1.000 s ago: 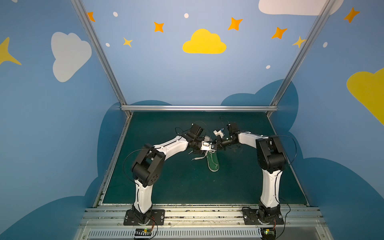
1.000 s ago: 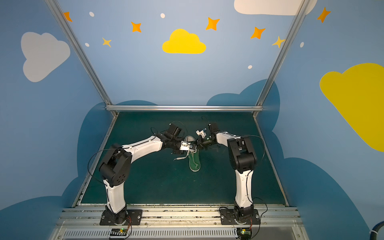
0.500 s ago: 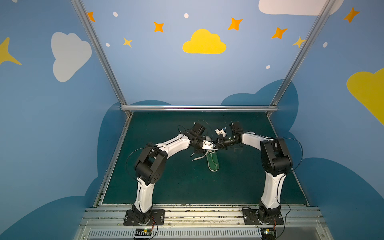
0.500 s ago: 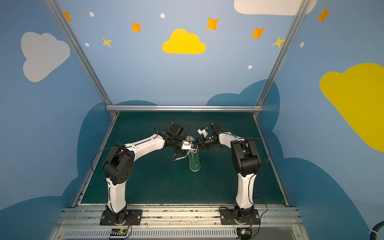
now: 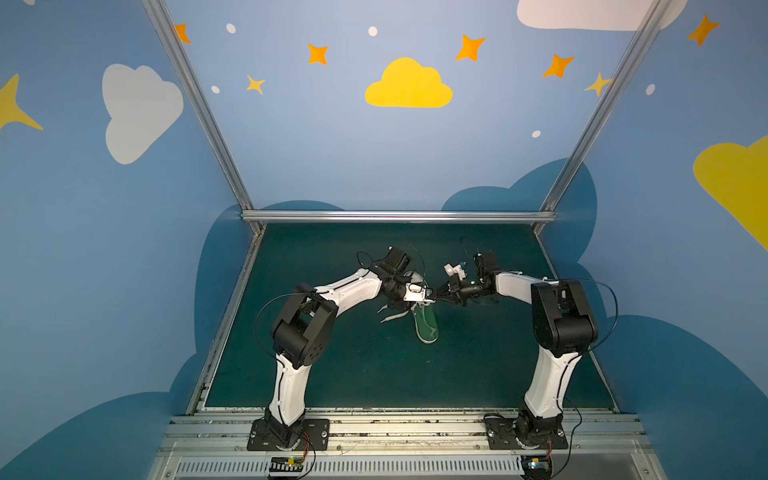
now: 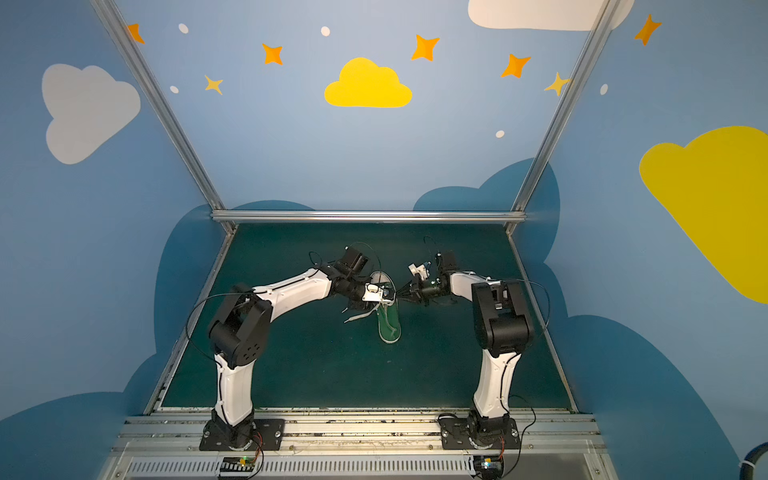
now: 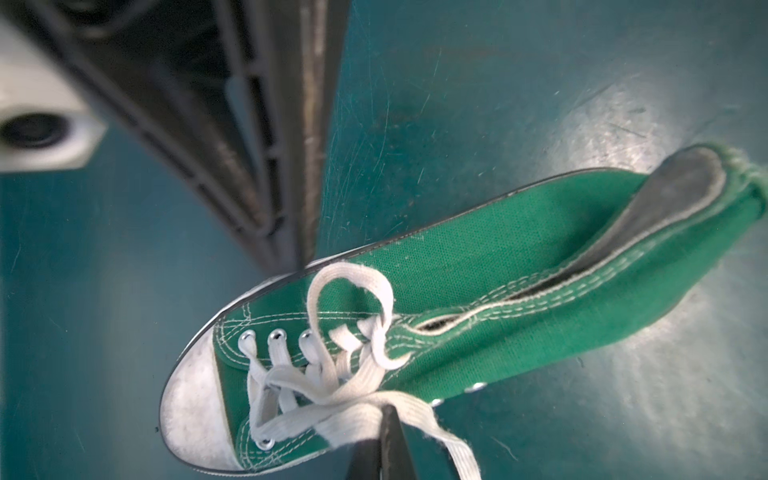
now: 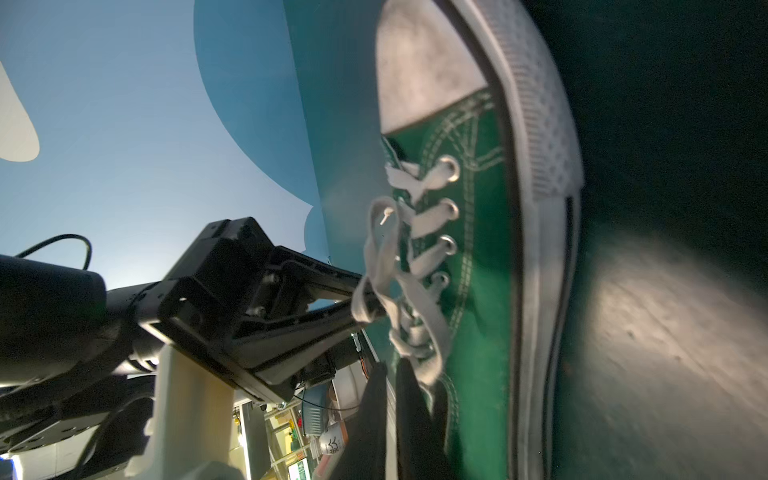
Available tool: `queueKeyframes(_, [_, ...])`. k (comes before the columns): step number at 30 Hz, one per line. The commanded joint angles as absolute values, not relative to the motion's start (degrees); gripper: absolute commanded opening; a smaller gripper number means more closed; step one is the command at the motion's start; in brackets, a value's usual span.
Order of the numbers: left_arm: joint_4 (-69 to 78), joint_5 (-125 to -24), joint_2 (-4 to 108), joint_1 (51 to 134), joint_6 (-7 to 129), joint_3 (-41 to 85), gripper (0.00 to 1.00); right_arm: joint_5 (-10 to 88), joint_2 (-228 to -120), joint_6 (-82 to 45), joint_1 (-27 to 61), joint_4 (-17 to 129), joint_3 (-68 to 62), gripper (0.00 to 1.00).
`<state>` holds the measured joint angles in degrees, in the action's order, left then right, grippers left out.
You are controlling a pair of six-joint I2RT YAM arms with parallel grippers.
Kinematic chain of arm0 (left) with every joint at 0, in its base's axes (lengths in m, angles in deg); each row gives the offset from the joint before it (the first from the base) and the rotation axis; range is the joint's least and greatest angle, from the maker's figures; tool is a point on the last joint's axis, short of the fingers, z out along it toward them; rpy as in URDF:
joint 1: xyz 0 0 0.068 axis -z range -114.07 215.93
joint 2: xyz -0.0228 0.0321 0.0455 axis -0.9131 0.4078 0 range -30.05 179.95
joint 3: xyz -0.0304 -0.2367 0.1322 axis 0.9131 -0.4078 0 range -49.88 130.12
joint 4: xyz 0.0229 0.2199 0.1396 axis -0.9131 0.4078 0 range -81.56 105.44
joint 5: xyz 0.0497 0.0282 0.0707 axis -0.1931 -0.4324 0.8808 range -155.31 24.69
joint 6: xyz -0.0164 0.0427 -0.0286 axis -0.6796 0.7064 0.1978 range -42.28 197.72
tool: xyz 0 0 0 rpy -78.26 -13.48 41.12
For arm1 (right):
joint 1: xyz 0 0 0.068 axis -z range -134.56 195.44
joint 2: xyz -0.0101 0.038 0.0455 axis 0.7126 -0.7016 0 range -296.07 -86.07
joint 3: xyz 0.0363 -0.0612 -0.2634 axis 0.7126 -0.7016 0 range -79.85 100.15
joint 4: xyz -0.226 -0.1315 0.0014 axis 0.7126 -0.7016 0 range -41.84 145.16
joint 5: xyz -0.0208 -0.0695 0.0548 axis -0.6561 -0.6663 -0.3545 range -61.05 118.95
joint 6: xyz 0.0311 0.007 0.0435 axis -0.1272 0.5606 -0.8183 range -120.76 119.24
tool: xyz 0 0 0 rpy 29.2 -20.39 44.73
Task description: Tie the shoes
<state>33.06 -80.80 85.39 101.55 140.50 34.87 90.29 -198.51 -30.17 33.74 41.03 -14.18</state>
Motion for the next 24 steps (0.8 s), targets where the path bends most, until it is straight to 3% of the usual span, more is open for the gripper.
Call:
queueKeyframes(1, [34.17, -82.49, 85.83, 101.79, 139.99, 36.44, 0.03, 91.26, -197.25, -29.06, 34.43, 42.71, -15.88, 0.07])
queueKeyframes(24, [33.10, -82.64, 86.49, 101.76, 139.46, 36.86, 0.03, 94.65, -204.90, -30.89, 32.65, 48.01, -13.79, 0.06])
